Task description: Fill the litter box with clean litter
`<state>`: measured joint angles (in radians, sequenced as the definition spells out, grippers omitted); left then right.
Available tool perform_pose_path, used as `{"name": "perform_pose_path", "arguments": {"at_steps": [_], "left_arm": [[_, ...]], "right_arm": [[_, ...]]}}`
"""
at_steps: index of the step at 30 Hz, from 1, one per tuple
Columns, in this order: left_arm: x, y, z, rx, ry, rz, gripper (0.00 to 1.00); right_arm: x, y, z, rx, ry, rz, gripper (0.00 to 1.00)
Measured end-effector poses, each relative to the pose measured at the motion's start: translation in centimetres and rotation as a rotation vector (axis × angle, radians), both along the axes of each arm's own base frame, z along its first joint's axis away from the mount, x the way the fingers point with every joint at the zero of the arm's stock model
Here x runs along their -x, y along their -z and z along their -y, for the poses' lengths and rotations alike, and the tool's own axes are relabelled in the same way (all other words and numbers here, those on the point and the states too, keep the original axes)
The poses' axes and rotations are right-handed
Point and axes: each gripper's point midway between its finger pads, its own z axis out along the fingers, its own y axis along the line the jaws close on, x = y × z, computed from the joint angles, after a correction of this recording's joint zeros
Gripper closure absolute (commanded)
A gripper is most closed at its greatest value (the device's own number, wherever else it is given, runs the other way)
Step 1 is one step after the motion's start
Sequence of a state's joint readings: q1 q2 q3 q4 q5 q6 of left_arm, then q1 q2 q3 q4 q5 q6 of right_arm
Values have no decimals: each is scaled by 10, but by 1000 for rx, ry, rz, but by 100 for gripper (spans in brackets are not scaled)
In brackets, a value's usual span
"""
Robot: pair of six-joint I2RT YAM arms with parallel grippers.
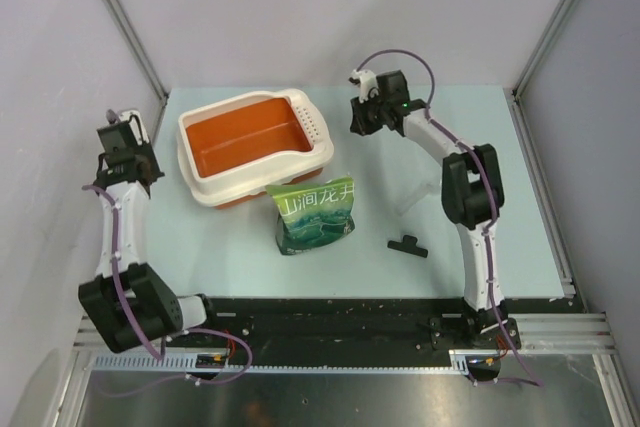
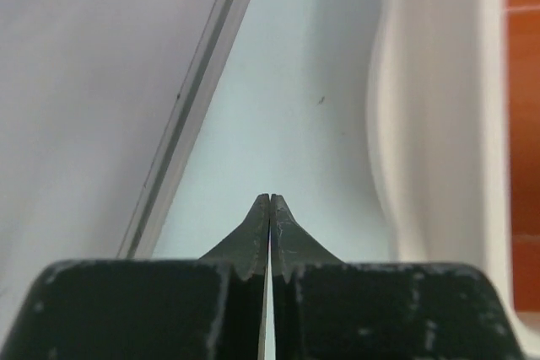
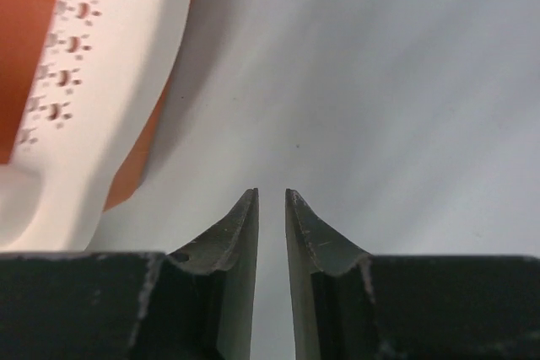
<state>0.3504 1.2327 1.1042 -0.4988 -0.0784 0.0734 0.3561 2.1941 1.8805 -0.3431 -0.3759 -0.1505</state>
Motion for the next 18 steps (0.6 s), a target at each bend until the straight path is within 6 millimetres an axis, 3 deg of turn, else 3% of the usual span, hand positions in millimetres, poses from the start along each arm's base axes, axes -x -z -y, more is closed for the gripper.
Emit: {"name": "perform_pose_path", "arguments": {"at_steps": [3, 7, 12, 18], "left_arm": [[2, 32, -6, 39, -46, -90, 100], [-3, 60, -4, 102, -65, -147, 100], [-11, 87, 6, 158, -37, -211, 100], [-31, 102, 33, 173, 47, -260, 100]], "right_arm": [[-3, 33, -15, 20, -16, -34, 77], [5, 57, -27, 28, -47, -75, 77], [14, 54, -42, -13, -107, -85, 76], [21, 58, -41, -36, -135, -114, 76]]}}
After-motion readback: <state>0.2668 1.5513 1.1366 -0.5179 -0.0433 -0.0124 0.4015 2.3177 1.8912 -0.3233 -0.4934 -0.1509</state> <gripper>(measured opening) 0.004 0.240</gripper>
